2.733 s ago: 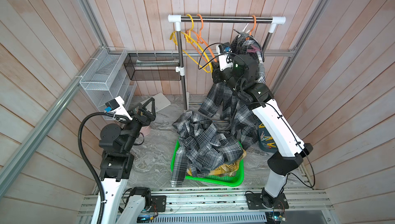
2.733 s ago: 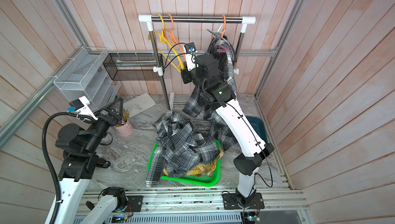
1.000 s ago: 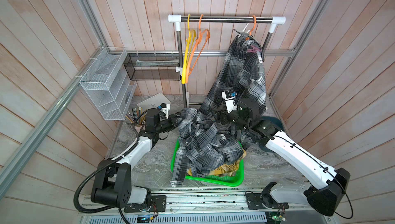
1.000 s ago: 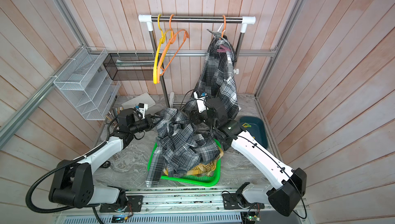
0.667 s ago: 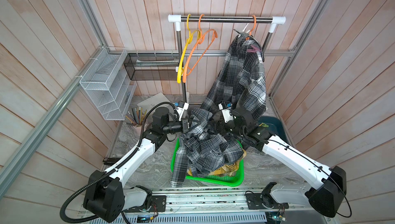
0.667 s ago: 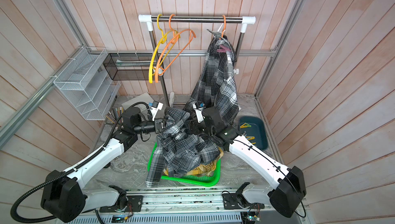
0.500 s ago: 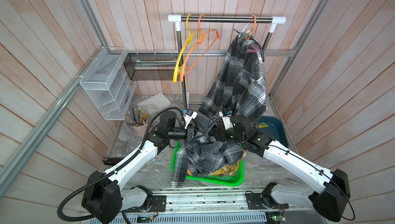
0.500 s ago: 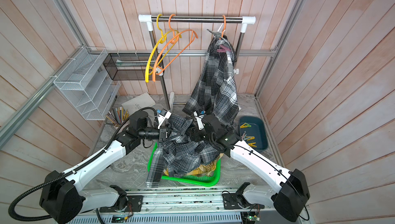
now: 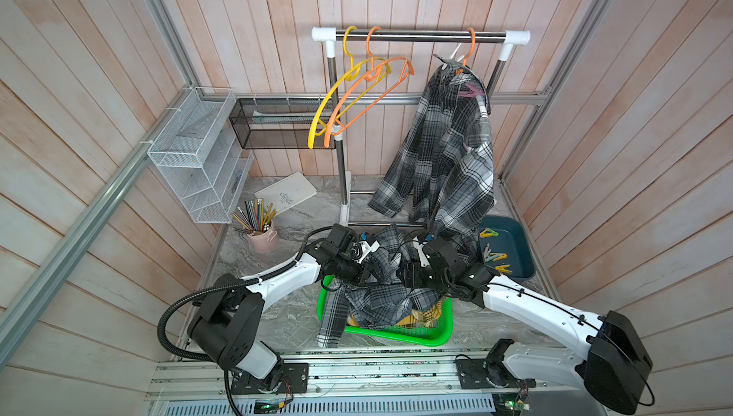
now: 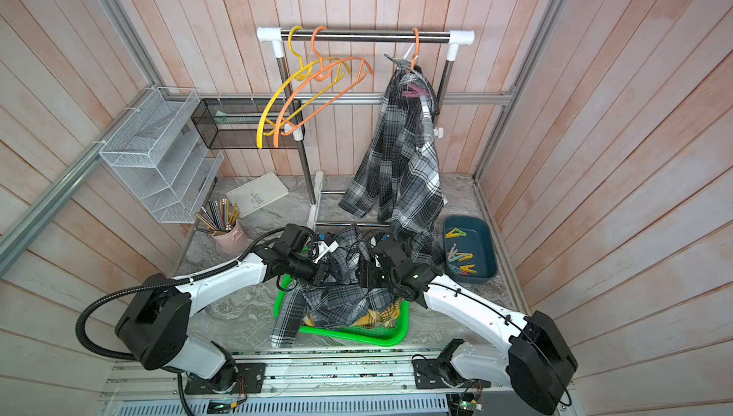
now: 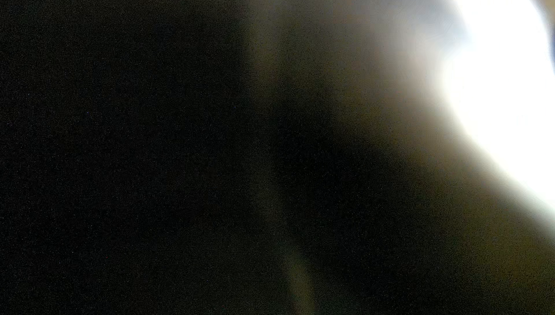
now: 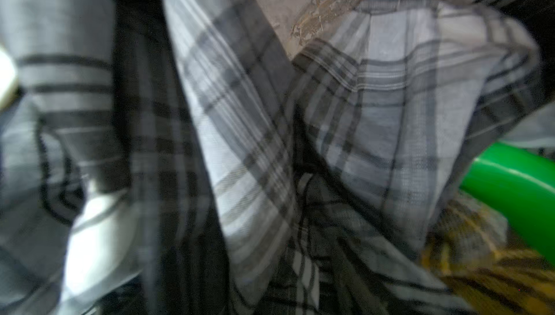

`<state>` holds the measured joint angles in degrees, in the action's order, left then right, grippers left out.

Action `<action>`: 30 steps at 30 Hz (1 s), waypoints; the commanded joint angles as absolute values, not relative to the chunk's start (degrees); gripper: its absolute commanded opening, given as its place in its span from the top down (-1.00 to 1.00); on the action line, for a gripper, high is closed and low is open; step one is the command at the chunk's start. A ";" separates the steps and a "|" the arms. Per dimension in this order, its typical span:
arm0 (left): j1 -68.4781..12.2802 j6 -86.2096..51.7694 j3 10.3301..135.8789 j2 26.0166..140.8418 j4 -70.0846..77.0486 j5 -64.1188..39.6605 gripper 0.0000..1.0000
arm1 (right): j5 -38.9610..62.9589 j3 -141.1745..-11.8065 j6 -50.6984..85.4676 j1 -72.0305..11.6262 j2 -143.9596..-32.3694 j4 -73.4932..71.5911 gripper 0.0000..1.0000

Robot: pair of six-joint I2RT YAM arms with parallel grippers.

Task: Remove the clothespins securing long-sleeve shirts to the hanger
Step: Adjust the long-sleeve shirt at the bin.

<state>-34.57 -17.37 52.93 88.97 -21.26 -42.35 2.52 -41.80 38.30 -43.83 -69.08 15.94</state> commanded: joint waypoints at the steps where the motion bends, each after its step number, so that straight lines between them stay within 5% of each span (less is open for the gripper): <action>1: -34.17 -18.26 52.69 91.22 -22.94 -36.23 1.00 | 1.14 -40.35 41.48 -43.93 -70.67 11.99 -0.41; 27: -26.30 -28.10 48.97 90.81 -12.43 -33.37 1.00 | 1.72 -53.84 26.81 -35.83 -89.19 -1.02 -0.41; 30: -26.01 -28.34 49.00 88.27 -13.17 -31.16 0.82 | 2.33 -56.85 25.23 -35.76 -87.62 3.95 -0.42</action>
<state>-26.83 -27.51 50.30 90.26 -11.20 -35.35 2.57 -53.58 28.77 -36.36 -88.79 1.37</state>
